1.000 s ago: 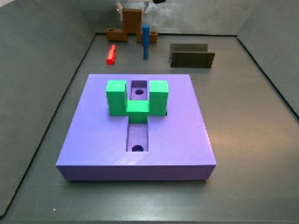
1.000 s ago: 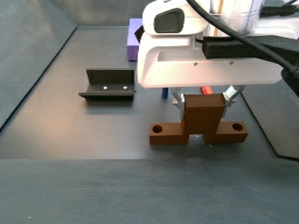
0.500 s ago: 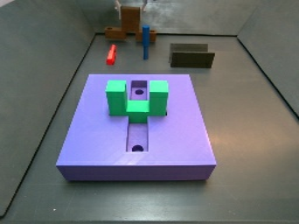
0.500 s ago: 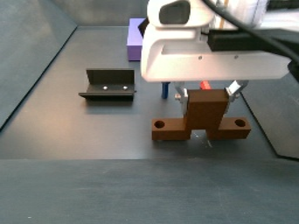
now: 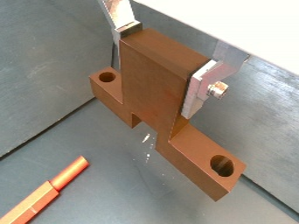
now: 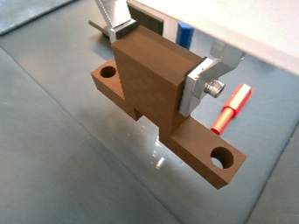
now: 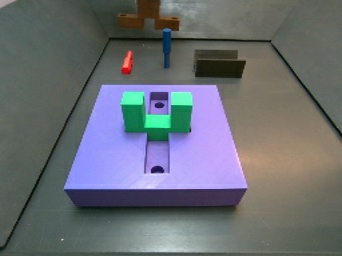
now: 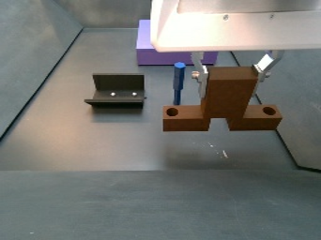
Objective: Pick up the brown object. Move up. Move to above the board. Insert the brown object.
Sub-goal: Move to above the board.
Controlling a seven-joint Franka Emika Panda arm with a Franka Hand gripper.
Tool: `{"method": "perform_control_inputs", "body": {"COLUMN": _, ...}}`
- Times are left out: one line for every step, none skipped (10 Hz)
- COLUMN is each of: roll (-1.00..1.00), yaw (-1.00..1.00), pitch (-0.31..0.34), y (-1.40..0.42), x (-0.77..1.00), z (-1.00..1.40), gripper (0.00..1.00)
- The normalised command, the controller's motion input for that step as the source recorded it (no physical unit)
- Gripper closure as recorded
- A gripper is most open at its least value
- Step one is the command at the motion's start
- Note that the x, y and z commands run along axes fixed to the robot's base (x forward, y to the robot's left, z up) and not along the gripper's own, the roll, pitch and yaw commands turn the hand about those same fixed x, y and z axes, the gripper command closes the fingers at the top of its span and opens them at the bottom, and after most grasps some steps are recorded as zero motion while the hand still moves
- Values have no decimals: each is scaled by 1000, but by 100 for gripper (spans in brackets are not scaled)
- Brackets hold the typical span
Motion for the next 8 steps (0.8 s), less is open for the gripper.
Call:
{"method": "perform_control_inputs", "body": {"roll": -25, "yaw": 1, "pitch": 12, "y": 3, "x": -16, "z": 1400, "gripper": 100}}
{"method": "perform_control_inputs", "body": {"roll": -15, "yaw": 2, "pitch": 32, "y": -10, "x": -57, "z": 1400, "gripper": 100}}
{"method": "perform_control_inputs", "body": {"roll": -1, "yaw": 1, "pitch": 19, "y": 4, "x": 30, "z": 1400, "gripper": 100}}
{"method": "perform_control_inputs", "body": {"roll": -13, "yaw": 1, "pitch": 56, "y": 16, "x": 38, "z": 991, "gripper": 100}}
{"method": "perform_control_inputs", "body": {"roll": 3, "yaw": 0, "pitch": 85, "y": -4, "x": 21, "z": 493, "gripper": 100}}
{"method": "perform_control_inputs", "body": {"roll": 7, "yaw": 5, "pitch": 53, "y": 4, "x": 31, "z": 190, "gripper": 100}}
{"method": "perform_control_inputs", "body": {"roll": -118, "yaw": 25, "pitch": 136, "y": -1400, "x": 183, "z": 137, "gripper": 100}}
{"method": "perform_control_inputs", "body": {"roll": -83, "yaw": 28, "pitch": 121, "y": -1400, "x": 181, "z": 129, "gripper": 100}}
